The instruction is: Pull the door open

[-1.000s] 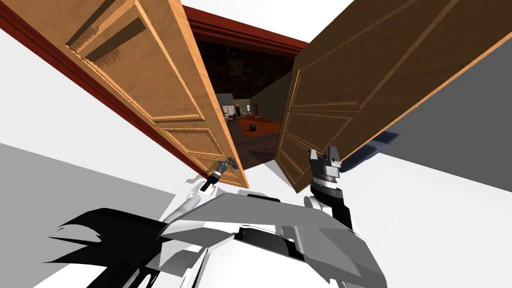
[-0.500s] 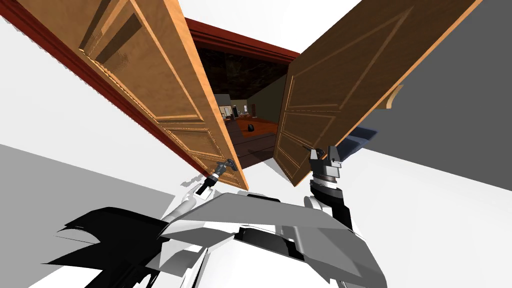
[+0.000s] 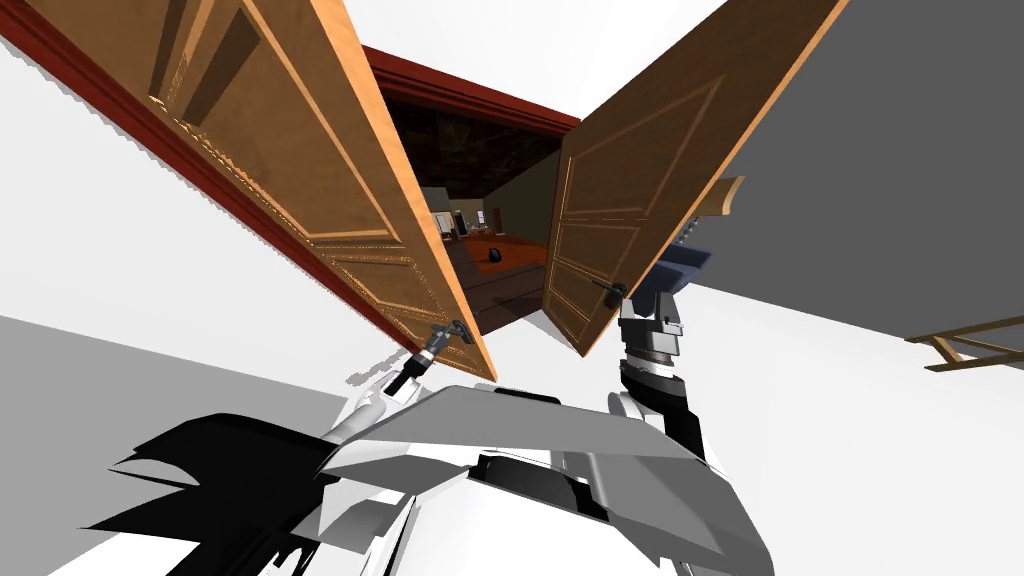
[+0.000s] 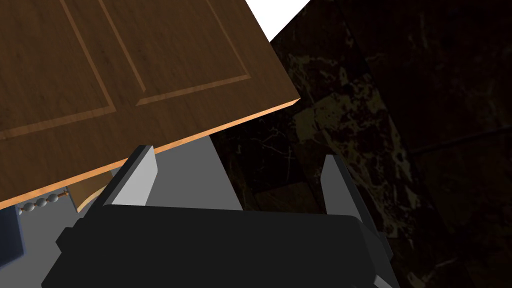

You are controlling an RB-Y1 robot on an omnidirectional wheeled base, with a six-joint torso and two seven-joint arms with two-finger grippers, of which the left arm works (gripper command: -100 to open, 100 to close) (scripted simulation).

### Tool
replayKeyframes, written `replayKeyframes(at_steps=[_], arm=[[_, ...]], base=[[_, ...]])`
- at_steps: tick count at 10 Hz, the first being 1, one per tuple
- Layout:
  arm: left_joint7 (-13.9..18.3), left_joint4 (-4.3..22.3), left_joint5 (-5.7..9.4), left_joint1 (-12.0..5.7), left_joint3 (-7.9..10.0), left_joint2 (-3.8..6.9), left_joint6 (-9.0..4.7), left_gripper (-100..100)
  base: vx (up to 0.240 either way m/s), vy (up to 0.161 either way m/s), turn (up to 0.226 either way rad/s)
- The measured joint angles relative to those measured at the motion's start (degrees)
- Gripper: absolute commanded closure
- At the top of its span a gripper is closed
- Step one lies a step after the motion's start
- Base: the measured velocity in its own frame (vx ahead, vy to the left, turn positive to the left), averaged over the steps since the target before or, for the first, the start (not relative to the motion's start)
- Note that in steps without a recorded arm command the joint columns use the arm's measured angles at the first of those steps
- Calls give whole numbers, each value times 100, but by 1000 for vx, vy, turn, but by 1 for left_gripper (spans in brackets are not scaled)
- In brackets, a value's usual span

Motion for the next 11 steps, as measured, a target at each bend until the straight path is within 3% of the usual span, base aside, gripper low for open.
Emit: replayKeyframes(at_steps=[3, 5, 11], arm=[[91, 22, -4, 131, -40, 131, -221, 100], [113, 85, -14, 150, -74, 152, -297, 100], [205, 209, -11, 316, -123, 311, -758, 100]], base=[[-159, 70, -91], [-148, 73, -157], [-184, 93, -143]])
